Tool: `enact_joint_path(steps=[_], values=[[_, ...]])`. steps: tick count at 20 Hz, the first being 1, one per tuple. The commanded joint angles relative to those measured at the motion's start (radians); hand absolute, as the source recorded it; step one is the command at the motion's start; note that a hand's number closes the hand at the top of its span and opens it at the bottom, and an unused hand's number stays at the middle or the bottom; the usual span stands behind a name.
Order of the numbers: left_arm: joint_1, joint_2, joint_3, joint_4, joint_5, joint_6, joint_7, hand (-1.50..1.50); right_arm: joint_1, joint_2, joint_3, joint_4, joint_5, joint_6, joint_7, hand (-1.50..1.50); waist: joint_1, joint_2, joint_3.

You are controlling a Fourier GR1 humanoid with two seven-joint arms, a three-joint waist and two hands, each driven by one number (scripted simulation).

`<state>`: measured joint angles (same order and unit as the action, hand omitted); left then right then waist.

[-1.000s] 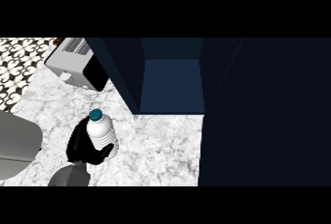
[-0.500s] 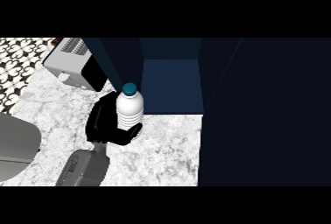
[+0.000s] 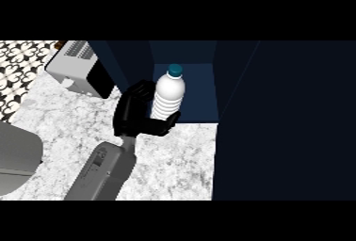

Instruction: Pick up the bottled water, place it into the cabinet and close the cabinet

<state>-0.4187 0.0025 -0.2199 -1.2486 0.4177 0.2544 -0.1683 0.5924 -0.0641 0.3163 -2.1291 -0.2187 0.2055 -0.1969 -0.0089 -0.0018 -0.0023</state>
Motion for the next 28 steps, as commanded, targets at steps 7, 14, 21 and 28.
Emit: enact_joint_path(steps=[7, 14, 21, 28], values=[[-0.286, -0.002, -0.027, 0.189, -0.1, 0.177, 0.025, 1.5, -0.098, 0.001, -0.038, 0.019, -0.047, -0.014, 0.055, -1.5, -0.017, 0.01, 0.003], [-0.345, 0.015, -0.033, 0.248, -0.17, 0.308, 0.044, 1.5, -0.033, -0.026, -0.026, 0.011, -0.067, 0.035, 0.015, -1.5, -0.053, 0.012, 0.003], [-0.345, 0.06, -0.082, 0.292, -0.23, 0.381, 0.09, 1.5, -0.039, -0.043, -0.024, 0.012, -0.064, 0.047, 0.026, -1.5, -0.065, 0.016, 0.003], [-0.347, 0.086, -0.076, 0.359, -0.253, 0.436, 0.06, 1.5, -0.071, 0.001, 0.022, 0.058, -0.013, 0.024, -0.001, -1.5, -0.08, 0.026, 0.002]])
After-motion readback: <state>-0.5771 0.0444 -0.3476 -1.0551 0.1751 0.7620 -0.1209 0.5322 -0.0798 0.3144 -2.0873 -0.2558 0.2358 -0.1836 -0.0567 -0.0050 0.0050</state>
